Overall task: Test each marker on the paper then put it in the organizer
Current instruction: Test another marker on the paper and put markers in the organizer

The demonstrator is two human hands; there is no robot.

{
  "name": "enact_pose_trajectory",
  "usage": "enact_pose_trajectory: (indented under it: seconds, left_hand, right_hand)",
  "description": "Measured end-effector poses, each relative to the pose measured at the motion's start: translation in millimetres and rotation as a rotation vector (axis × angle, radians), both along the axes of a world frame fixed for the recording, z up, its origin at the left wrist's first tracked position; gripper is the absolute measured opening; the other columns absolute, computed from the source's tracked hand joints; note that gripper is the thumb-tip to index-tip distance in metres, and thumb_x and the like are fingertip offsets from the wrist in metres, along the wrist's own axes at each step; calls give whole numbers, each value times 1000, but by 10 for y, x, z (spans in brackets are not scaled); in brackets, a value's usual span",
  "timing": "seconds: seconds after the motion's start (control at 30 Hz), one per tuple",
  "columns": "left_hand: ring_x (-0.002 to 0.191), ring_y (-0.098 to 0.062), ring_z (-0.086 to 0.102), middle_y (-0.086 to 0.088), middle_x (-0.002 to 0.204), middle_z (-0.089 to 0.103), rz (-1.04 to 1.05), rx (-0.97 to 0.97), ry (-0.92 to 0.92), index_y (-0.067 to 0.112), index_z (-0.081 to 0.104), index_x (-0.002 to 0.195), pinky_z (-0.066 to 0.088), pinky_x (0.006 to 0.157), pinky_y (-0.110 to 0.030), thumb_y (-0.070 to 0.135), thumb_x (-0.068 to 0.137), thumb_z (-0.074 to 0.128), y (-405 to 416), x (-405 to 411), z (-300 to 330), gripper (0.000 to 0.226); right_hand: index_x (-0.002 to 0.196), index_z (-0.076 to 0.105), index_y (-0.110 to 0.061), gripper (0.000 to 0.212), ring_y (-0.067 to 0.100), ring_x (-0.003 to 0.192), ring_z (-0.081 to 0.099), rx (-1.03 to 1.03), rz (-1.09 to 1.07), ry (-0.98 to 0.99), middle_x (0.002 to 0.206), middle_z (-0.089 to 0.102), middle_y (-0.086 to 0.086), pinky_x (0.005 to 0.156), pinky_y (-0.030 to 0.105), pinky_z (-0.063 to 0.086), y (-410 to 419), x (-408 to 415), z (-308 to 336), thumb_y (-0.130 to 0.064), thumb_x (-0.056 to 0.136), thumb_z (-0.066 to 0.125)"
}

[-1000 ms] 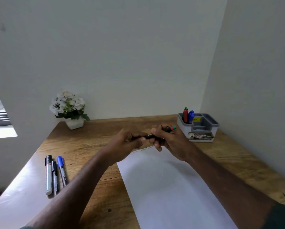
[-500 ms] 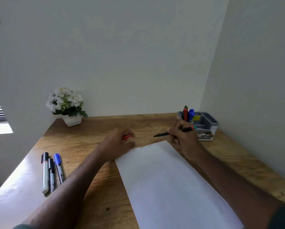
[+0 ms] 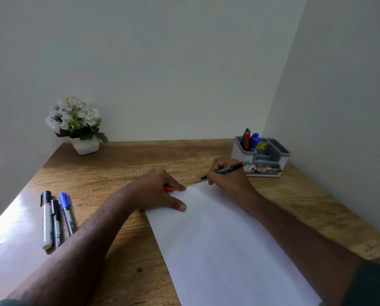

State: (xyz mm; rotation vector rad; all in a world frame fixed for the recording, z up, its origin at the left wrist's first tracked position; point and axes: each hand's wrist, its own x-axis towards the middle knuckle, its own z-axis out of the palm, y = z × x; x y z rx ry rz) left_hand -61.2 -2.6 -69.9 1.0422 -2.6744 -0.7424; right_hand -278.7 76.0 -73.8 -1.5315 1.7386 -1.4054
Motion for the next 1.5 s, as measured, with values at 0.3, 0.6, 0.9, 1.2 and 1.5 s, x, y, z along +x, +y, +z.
enact_pose_trajectory:
  seconds: [0.3,0.6,0.9,1.2,1.5]
  left_hand:
    - [98,0,61,14,122,67,-20,26,57,31,66,128,51,82,-19,50,71,83,1,26,0,62]
    - [88,3,62,14,115,69,-26,38,58,28,66,128,49,70,-12,45,74,83,-4,37,-9,59]
    - [86,4,56,10,123,67,-23,29,35,28,65,130,46,71,-14,47,75,82,-7,23,-7,61]
    - [98,-4,61,8,125,67,-20,51,39,29,65,130,51,80,-21,49,72,82,-13,35,-18,63]
    - [104,-9,59,7,127,64,3,54,31,31,65,130,49,80,-22,50,72,82,-3,38,-18,63]
  right_hand:
    - [62,58,9,19,-2,48,50,-15,16,34,52,57,-3,49,17,39,-76,-23,-141,3,78,66]
    - [60,58,-1,21,-1,48,49,0,11,43,55,60,0,48,16,39,-68,14,-155,-1,79,67]
    - [60,57,0,22,2,47,47,5,-8,69,52,56,-3,46,17,37,-70,-1,-158,-3,80,67]
    - [56,52,-9,28,10,53,45,-6,-20,67,56,53,4,50,24,37,-74,-12,-159,-3,78,68]
    - [62,56,6,23,7,54,46,-14,-10,69,55,51,-3,50,23,37,-87,-41,-179,-3,79,68]
